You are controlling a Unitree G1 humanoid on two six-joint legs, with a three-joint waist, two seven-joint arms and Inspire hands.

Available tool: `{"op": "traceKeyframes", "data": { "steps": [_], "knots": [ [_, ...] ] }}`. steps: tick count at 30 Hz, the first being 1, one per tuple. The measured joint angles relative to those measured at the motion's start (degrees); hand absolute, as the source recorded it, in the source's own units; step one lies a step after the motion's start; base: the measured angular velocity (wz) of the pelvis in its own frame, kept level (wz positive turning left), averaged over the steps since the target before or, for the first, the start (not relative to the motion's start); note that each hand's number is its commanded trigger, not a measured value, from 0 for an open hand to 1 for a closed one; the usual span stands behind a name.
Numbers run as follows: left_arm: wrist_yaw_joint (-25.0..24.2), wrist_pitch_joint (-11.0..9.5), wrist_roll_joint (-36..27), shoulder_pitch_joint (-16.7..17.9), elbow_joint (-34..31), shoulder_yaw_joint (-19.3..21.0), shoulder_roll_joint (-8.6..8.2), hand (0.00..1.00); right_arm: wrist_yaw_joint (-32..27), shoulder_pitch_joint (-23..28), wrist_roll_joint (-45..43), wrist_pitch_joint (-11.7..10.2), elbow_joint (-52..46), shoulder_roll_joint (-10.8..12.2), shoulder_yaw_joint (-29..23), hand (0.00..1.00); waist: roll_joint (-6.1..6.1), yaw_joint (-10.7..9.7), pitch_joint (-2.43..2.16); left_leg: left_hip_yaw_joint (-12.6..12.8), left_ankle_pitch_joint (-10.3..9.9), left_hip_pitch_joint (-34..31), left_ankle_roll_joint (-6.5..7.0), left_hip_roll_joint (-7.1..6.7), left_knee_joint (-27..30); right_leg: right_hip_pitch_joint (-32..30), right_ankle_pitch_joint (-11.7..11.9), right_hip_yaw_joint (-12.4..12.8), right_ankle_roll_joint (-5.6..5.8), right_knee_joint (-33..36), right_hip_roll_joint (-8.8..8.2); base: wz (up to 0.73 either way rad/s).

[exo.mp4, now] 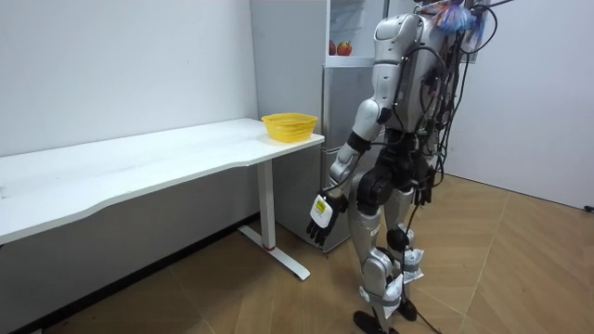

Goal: Retrieve from the upper fridge

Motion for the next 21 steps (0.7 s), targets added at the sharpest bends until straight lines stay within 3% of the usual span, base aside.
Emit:
{"op": "traceKeyframes", "data": {
  "steps": [9, 14, 19, 21],
  "knots": [
    [0.4, -0.1, 0.1, 0.5, -0.4, 1.0, -0.04, 0.0, -1.8, 1.5, 3.2, -0.3, -2.6, 0.0, -0.3, 0.0, -0.19, -0.2, -0.16, 0.4, 0.0, 0.1, 0.0, 0.0, 0.0, 0.0, -0.1, 0.3, -0.05, -0.1, -0.02, -0.01],
    [-0.2, -0.7, 0.1, 0.4, -0.6, 1.0, -0.05, 0.0, -5.0, 2.5, 3.2, -1.6, -5.8, 0.2, -3.3, 0.0, 0.01, -0.5, -0.23, 0.7, 0.0, 0.1, 0.0, 0.01, 0.0, -0.2, -0.1, 0.5, -0.05, 0.1, -0.03, -0.02],
    [-0.8, -0.9, 0.1, 1.0, -1.7, 0.9, -0.19, 0.0, -8.8, 5.1, 7.0, -2.2, -19.2, 0.3, -5.8, 0.0, 0.38, -0.4, -0.56, 2.1, 0.0, -0.2, 0.0, 0.1, 0.1, -1.1, -0.1, 1.6, -0.06, 0.1, 0.07, -0.13],
    [-0.7, -1.1, 0.1, 1.6, -2.6, 0.9, -0.14, 0.0, -10.1, 6.6, 10.7, -4.3, -28.6, 0.6, -6.7, 0.0, 0.51, -1.0, -0.57, 2.4, 0.0, 0.0, 0.0, 0.14, 0.1, -1.0, 0.0, 1.9, -0.08, 0.0, 0.12, -0.08]
  ]
}}
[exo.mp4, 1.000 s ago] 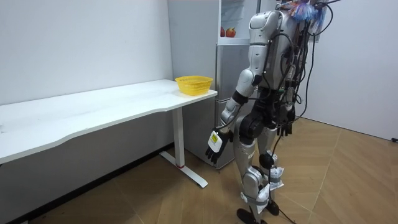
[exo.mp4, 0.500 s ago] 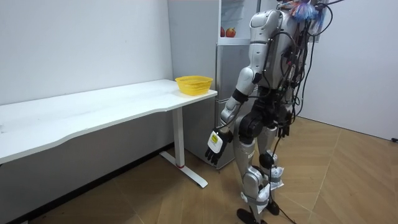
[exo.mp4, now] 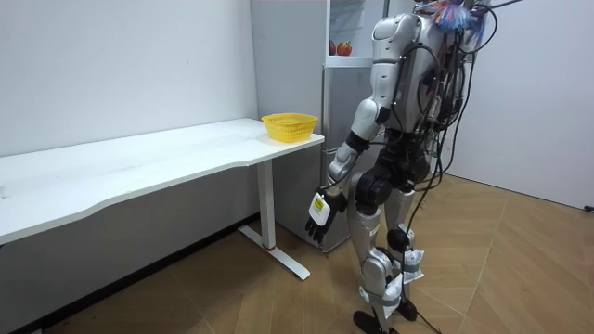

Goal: Retrieve from the upper fridge

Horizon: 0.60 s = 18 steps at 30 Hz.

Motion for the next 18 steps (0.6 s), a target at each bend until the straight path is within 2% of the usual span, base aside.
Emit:
{"op": "traceKeyframes", "data": {
  "steps": [3, 4, 8, 11, 12, 15, 18],
  "knots": [
    [0.1, -0.8, 0.0, 1.1, -1.0, 0.0, 0.0, 0.0, -1.7, 1.2, 1.8, -2.6, -9.0, 0.9, -0.2, 0.0, 0.09, -0.7, 0.03, 0.0, 0.0, -0.2, 0.0, 0.01, 0.0, -0.2, 0.0, -0.1, 0.01, 0.0, -0.02, 0.0],
    [0.2, -1.0, 0.0, 1.2, -1.2, 0.0, 0.0, 0.0, -1.8, 1.5, 2.1, -2.8, -11.0, 1.1, -0.2, 0.0, 0.09, -0.8, 0.0, 0.2, 0.0, -0.4, 0.0, 0.01, 0.0, -0.5, 0.0, -0.1, 0.01, 0.1, -0.03, 0.0],
    [1.1, -2.2, 0.1, 1.5, -1.6, -0.1, 0.01, 0.0, -2.6, 6.0, 4.8, -3.6, -28.7, 1.6, 0.4, 0.0, 0.23, -1.3, -0.1, 0.4, 0.0, -1.6, 0.0, 0.04, 0.3, -2.0, 0.1, 0.4, 0.0, 0.2, 0.03, -0.06],
    [1.5, -3.6, -0.2, 2.5, -1.6, -0.1, 0.17, 0.0, -3.1, 9.1, 5.0, -4.2, -41.6, 1.7, 1.3, 0.0, 0.22, -2.5, -0.07, 0.6, 0.0, -1.8, 0.0, 0.03, 0.4, -2.3, 0.1, 0.7, 0.0, 0.1, 0.07, -0.05],
    [2.1, -4.1, -0.2, 2.8, -1.4, -0.1, 0.24, 0.0, -3.3, 9.4, 5.0, -5.3, -45.2, 1.7, 1.3, 0.0, 0.24, -2.8, -0.07, 0.9, 0.0, -1.8, 0.0, 0.04, 0.4, -2.4, 0.1, 1.1, 0.0, 0.2, 0.13, -0.17],
    [2.5, -5.3, -0.3, 2.9, -0.3, -0.7, 0.38, 0.0, -4.5, 8.8, 4.7, -6.3, -52.1, 1.7, 1.8, 0.0, 0.29, -2.4, -0.04, 2.8, 0.0, -1.8, -0.01, 0.29, 0.3, -2.9, 0.6, 2.6, 0.0, 0.1, 0.55, -0.28],
    [2.6, -6.9, -0.7, 2.5, 1.4, -2.1, 1.38, 0.0, -5.1, 8.8, 4.8, -8.3, -58.3, 1.7, 2.8, 0.0, 0.36, -2.6, 0.02, 3.3, 0.0, -1.9, -0.01, 0.43, 0.3, -3.0, 0.9, 3.0, -0.08, 0.0, 0.74, -0.1]
  ]
}}
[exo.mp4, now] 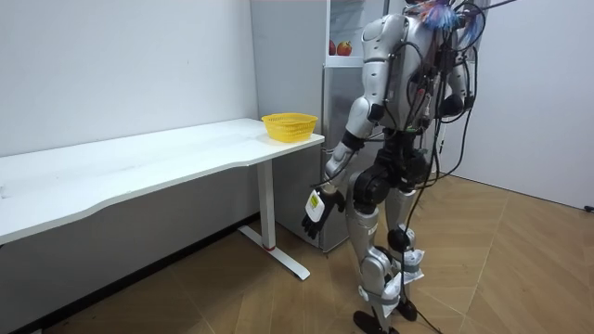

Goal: Retrieve from the upper fridge

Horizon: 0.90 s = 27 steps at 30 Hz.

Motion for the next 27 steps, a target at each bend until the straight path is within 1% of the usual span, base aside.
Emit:
{"op": "traceKeyframes", "data": {
  "steps": [2, 4, 6, 10, 11, 12, 13, 14, 15, 16, 17, 18, 19, 20, 21, 22, 24, 25, 26, 27],
  "knots": [
    [0.0, -0.1, 0.0, 0.0, 0.1, -0.7, 0.58, 0.0, -0.4, -0.2, 0.0, -0.7, -3.2, -0.3, -0.1, 0.0, -0.03, 0.0, 0.01, 0.1, 0.0, -0.1, 0.0, 0.02, -0.1, -0.2, 0.0, 0.0, 0.0, 0.1, 0.01, 0.0],
    [0.1, 0.0, 0.1, 0.1, 0.1, -1.4, 1.12, 0.0, -0.9, -1.5, 0.0, -1.4, -5.4, -0.3, 0.0, 0.0, -0.12, 0.1, 0.01, 0.2, 0.0, -0.3, -0.01, 0.11, -0.1, -0.5, 0.1, 0.0, -0.05, 0.2, 0.09, 0.0],
    [0.0, 0.0, 0.0, 0.0, 0.1, -1.9, 1.22, 0.0, -1.8, -4.1, -0.2, -2.0, -7.0, -0.3, 0.3, 0.0, -0.15, 0.0, 0.01, 0.2, 0.0, -0.7, -0.01, 0.19, -0.1, -0.9, 0.5, 0.0, -0.05, 0.2, 0.16, 0.0],
    [-0.1, -0.5, 0.1, -0.3, 1.1, -2.0, 1.28, 0.0, -3.6, -5.6, -4.8, -2.5, -12.0, -0.5, 1.1, 0.0, 0.1, 0.2, 0.1, 0.1, 0.0, -1.0, -0.01, 0.33, -0.6, -1.0, 0.9, -0.7, -0.09, 0.3, 0.32, 0.03],
    [0.0, -0.5, 0.0, -0.2, 1.5, -2.0, 1.44, 0.0, -5.0, -6.1, -6.1, -3.7, -12.9, -1.0, 1.3, 0.0, 0.18, 0.3, 0.13, 0.2, 0.0, -1.0, -0.04, 0.46, -0.6, -0.9, 1.0, -0.7, -0.15, 0.5, 0.45, 0.0],
    [0.0, -0.6, -0.1, -0.2, 2.0, -2.4, 1.61, 0.0, -6.8, -7.0, -7.2, -4.3, -13.3, -1.5, 1.5, 0.0, 0.27, 0.3, 0.18, 0.1, -0.1, -1.0, -0.09, 0.54, -0.6, -0.8, 1.0, -0.8, -0.2, 0.5, 0.53, 0.0],
    [0.0, -0.6, -0.1, -0.2, 2.5, -2.6, 1.72, 0.0, -7.8, -7.6, -7.8, -4.7, -13.4, -1.5, 1.6, 0.0, 0.21, 0.3, 0.18, 0.1, -0.1, -1.0, -0.1, 0.57, -0.6, -0.7, 1.1, -0.9, -0.23, 0.5, 0.54, 0.0],
    [0.0, -0.7, -0.1, -0.8, 3.4, -3.4, 1.98, 0.0, -9.4, -9.1, -8.6, -5.4, -13.5, -1.6, 1.6, 0.0, -0.02, 0.2, 0.15, 0.1, -0.1, -1.0, -0.13, 0.59, -0.7, -0.7, 1.1, -1.1, -0.28, 0.5, 0.54, 0.0],
    [-0.1, -0.9, -0.2, -1.0, 3.9, -4.0, 2.18, 0.0, -10.9, -10.7, -8.8, -6.2, -13.3, -1.9, 1.6, 0.0, 0.01, 0.3, 0.2, 0.0, 0.0, -1.0, -0.19, 0.6, -0.9, -0.7, 1.1, -1.1, -0.34, 0.5, 0.53, 0.0],
    [-0.1, -1.1, 0.0, -1.0, 3.9, -4.2, 2.28, 0.0, -11.7, -11.7, -8.9, -6.6, -12.9, -2.3, 1.5, 0.0, 0.01, 0.3, 0.2, 0.0, 0.0, -0.9, -0.21, 0.61, -0.9, -0.6, 1.1, -1.2, -0.37, 0.5, 0.53, 0.0],
    [-0.2, -1.4, 0.4, -1.0, 4.6, -4.2, 2.51, 0.0, -13.1, -13.8, -8.9, -7.2, -11.7, -3.8, 1.1, 0.0, -0.19, 0.2, 0.25, 0.0, 0.0, -0.8, -0.23, 0.63, -0.8, -0.5, 1.2, -1.3, -0.38, 0.4, 0.53, 0.0],
    [-0.2, -1.4, 1.4, -1.2, 5.2, -4.2, 2.86, 0.0, -14.3, -15.3, -8.9, -7.2, -11.2, -5.6, 0.6, 0.0, -0.5, 0.4, 0.31, 0.0, 0.1, -0.8, -0.27, 0.64, -0.8, -0.4, 1.2, -1.4, -0.42, 0.3, 0.53, 0.0],
    [-0.2, -1.4, 1.7, -1.1, 5.5, -4.2, 3.07, 0.0, -14.9, -16.0, -8.9, -7.2, -11.2, -6.3, 0.3, 0.0, -0.69, 0.4, 0.43, 0.0, 0.1, -0.8, -0.29, 0.66, -0.8, -0.4, 1.2, -1.4, -0.45, 0.2, 0.55, 0.0],
    [-0.2, -1.0, 2.9, -0.9, 5.6, -4.3, 3.62, 0.0, -16.2, -17.2, -8.9, -7.3, -11.2, -7.6, -0.1, 0.0, -0.99, 0.4, 0.6, -0.2, 0.1, -0.9, -0.34, 0.72, -0.6, -0.3, 1.2, -1.7, -0.47, 0.1, 0.55, 0.07],
    [-0.2, -0.7, 3.9, -0.7, 5.5, -4.5, 4.1, 0.0, -17.4, -17.9, -8.9, -7.6, -10.8, -8.5, -1.0, 0.0, -1.43, 0.2, 0.84, -0.4, 0.1, -0.9, -0.39, 0.76, -0.4, -0.2, 1.2, -2.0, -0.49, 0.0, 0.56, 0.1],
    [-0.2, -0.5, 4.0, -0.7, 5.5, -4.5, 4.26, 0.0, -18.1, -18.2, -8.9, -7.7, -10.5, -8.9, -1.4, 0.0, -1.69, 0.3, 0.88, -0.5, 0.1, -0.9, -0.41, 0.79, -0.4, -0.2, 1.2, -2.1, -0.5, 0.0, 0.57, 0.14],
    [-0.7, 0.2, 4.9, -0.2, 5.4, -4.5, 4.37, 0.0, -19.7, -19.2, -8.6, -7.7, -9.8, -10.5, -3.1, 0.0, -2.38, 0.3, 0.76, -1.4, 0.2, -1.2, -0.44, 0.78, -0.4, -0.2, 1.2, -3.2, -0.5, -0.1, 0.45, 0.17],
    [-0.8, 0.2, 5.1, -0.1, 5.4, -4.5, 4.37, 0.0, -20.1, -19.7, -8.2, -7.7, -9.8, -10.8, -3.4, 0.0, -2.52, 0.3, 0.69, -1.4, 0.2, -1.3, -0.44, 0.77, -0.4, -0.2, 1.2, -3.2, -0.5, -0.2, 0.44, 0.1],
    [-0.8, 0.4, 5.8, 0.1, 5.4, -4.5, 4.35, 0.0, -21.2, -21.0, -7.5, -7.8, -9.2, -11.6, -3.7, 0.0, -2.79, 0.5, 0.55, -1.4, 0.2, -1.4, -0.45, 0.77, -0.3, -0.1, 1.2, -3.3, -0.51, -0.4, 0.44, 0.05],
    [-0.8, 0.5, 6.4, 0.3, 5.4, -4.5, 4.35, 0.0, -21.7, -22.2, -7.3, -7.8, -8.3, -12.0, -4.6, 0.0, -3.13, 0.5, 0.32, -1.6, 0.2, -1.4, -0.46, 0.76, -0.2, 0.2, 1.2, -3.6, -0.52, -0.8, 0.42, 0.06]
  ]
}}
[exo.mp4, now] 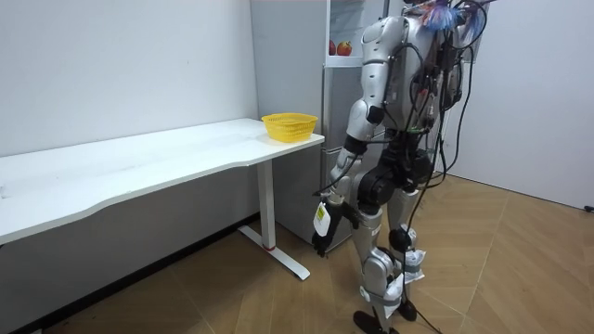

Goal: Retrieve from the upper fridge

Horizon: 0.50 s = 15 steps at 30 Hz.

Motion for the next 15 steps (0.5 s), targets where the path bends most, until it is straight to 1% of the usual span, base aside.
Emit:
{"op": "traceKeyframes", "data": {
  "steps": [1, 2, 3, 4, 6, 9, 12, 15],
  "knots": [
    [0.0, 0.0, 0.3, 0.3, 0.0, 0.0, 0.0, 0.0, -0.2, -0.5, 0.1, 0.0, 0.5, -0.1, -0.6, 0.0, -0.15, 0.1, -0.09, -0.2, 0.0, 0.0, -0.01, -0.01, 0.1, 0.1, 0.0, -0.2, 0.0, 0.0, -0.04, 0.15],
    [0.0, 0.0, 1.3, 0.3, 0.0, 0.0, -0.05, 0.0, -1.1, -1.1, 0.2, 0.0, 1.3, -0.1, -1.4, 0.0, -0.45, 0.2, -0.28, -0.6, 0.0, -0.4, -0.01, -0.06, 0.6, 0.1, 0.0, -0.8, 0.0, -0.1, -0.17, 0.21],
    [0.0, 0.1, 2.0, 0.1, 0.0, 0.0, -0.17, 0.0, -1.6, -1.3, 0.2, 0.0, 1.3, -0.1, -2.1, 0.0, -0.66, 0.2, -0.31, -1.3, 0.0, -0.6, 0.0, -0.15, 1.1, 0.3, 0.0, -1.2, 0.0, -0.2, -0.32, 0.21],
    [0.0, 0.1, 2.1, 0.1, 0.0, 0.0, -0.24, 0.0, -1.7, -1.4, 0.4, -0.1, 1.3, -0.1, -2.4, 0.0, -0.69, 0.3, -0.31, -1.4, 0.0, -0.5, 0.0, -0.16, 1.1, 0.4, 0.0, -1.3, 0.0, -0.4, -0.34, 0.17],
    [-0.1, 0.5, 2.5, 0.2, 0.0, 0.0, -0.29, 0.0, -2.1, -1.9, 3.2, -0.5, 1.9, -0.4, -3.0, 0.0, -0.68, 0.9, -0.23, -1.6, 0.0, -0.4, 0.0, -0.23, 1.2, 1.0, 0.1, -1.7, 0.03, -1.1, -0.4, 0.05],
    [-0.8, 1.3, 2.5, 0.2, 0.0, 0.0, -0.3, 0.0, -2.1, -3.7, 5.8, -0.4, 4.0, -0.5, -3.1, 0.0, -0.55, 1.2, -0.12, -1.6, 0.0, -0.5, 0.0, -0.22, 1.3, 1.0, 0.1, -1.8, -0.02, -1.1, -0.45, 0.0],
    [-1.3, 1.9, 3.7, 0.2, 0.0, 0.0, -0.31, 0.0, -1.3, -4.2, 9.5, -0.4, 5.2, -0.5, -2.9, 0.0, -0.23, 1.6, 0.2, -1.7, 0.0, -0.5, 0.0, -0.17, 1.4, 1.1, 0.2, -2.2, -0.1, -0.9, -0.51, 0.01],
    [-2.1, 2.7, 5.5, -0.6, -0.1, 0.0, -0.38, 0.0, 0.2, -5.8, 12.1, -0.3, 8.0, -0.5, -2.8, 0.0, -0.17, 1.9, 0.38, -1.9, 0.0, -0.8, 0.0, -0.13, 1.5, 1.0, 0.3, -2.5, -0.19, -0.7, -0.54, 0.04]
  ]
}}
